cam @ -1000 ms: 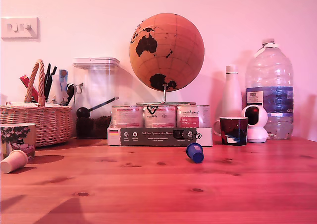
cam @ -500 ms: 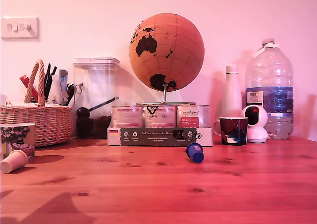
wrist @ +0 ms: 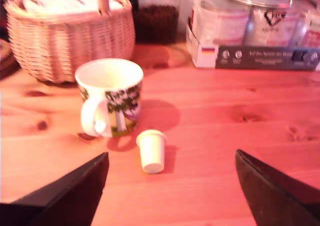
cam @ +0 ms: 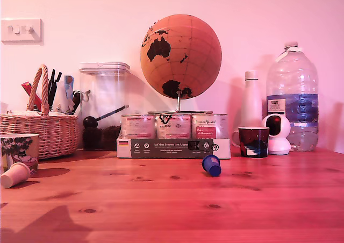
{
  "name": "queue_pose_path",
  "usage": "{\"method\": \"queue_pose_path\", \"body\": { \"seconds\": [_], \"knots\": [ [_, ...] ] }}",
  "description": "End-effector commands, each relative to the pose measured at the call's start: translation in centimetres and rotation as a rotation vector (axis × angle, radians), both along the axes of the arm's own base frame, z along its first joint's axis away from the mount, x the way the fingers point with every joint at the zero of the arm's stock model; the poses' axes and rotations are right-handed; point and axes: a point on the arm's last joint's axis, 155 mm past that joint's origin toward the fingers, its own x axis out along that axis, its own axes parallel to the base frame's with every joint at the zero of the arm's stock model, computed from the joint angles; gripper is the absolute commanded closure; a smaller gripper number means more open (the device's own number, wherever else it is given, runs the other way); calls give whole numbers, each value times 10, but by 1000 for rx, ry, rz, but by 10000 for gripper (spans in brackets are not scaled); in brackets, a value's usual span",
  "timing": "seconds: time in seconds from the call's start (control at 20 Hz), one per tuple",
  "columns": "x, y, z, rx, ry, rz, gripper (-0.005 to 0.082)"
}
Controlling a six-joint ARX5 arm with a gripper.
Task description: Pick up the coffee capsules on the table and drop them inside the coffee cup
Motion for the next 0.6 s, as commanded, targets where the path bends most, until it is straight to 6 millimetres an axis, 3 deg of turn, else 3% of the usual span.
{"method": "queue_pose_path", "body": {
  "seconds": [0.0,0.55],
  "knots": [
    [-2,0,-11,5,15,-7,38],
    [16,-2,-29,-3,34,-20,39]
  ]
}}
